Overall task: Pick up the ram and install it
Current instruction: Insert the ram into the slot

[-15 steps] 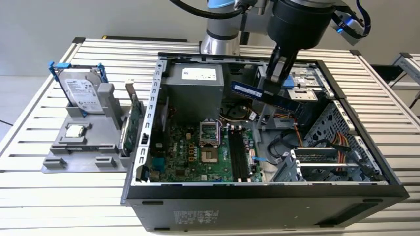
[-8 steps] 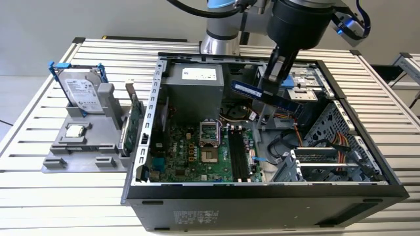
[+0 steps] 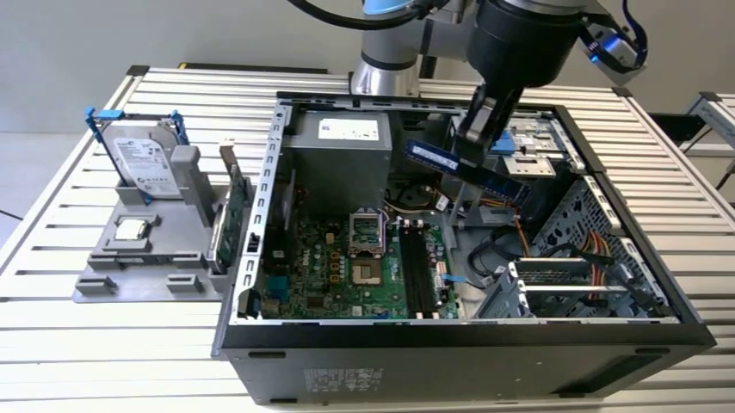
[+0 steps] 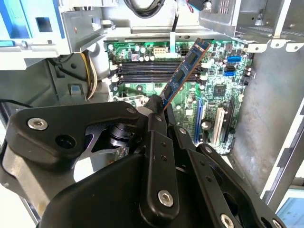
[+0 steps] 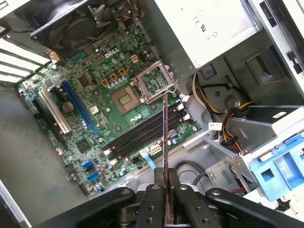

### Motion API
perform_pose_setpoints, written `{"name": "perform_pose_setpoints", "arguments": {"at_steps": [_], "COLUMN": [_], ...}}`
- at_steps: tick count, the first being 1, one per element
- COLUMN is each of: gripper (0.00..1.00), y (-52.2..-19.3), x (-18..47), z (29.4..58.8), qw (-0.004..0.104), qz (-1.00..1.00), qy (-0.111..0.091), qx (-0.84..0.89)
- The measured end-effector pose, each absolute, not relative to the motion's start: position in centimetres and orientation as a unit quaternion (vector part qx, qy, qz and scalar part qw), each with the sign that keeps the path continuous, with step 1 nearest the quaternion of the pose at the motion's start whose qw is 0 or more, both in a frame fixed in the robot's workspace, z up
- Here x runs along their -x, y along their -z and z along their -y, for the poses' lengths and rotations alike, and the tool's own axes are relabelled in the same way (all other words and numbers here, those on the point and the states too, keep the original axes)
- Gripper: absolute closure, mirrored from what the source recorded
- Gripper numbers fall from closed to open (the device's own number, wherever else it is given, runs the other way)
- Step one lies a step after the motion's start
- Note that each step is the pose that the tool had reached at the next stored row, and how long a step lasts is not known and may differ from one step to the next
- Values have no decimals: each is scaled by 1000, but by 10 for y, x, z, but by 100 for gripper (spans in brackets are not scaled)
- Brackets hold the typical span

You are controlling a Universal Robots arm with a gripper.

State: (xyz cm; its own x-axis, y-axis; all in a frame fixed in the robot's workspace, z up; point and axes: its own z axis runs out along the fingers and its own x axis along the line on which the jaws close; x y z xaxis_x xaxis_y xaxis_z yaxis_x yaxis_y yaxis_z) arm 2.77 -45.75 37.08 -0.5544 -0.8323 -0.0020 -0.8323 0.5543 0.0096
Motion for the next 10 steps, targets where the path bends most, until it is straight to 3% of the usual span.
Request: {"name": "perform_pose_setpoints", "arguments": {"at_steps": [10], "gripper": [100], "y": [-370], "x": [-28], "z": [458], "qw": [1], "qz": [901], "qy": [5], "qx": [-434]}}
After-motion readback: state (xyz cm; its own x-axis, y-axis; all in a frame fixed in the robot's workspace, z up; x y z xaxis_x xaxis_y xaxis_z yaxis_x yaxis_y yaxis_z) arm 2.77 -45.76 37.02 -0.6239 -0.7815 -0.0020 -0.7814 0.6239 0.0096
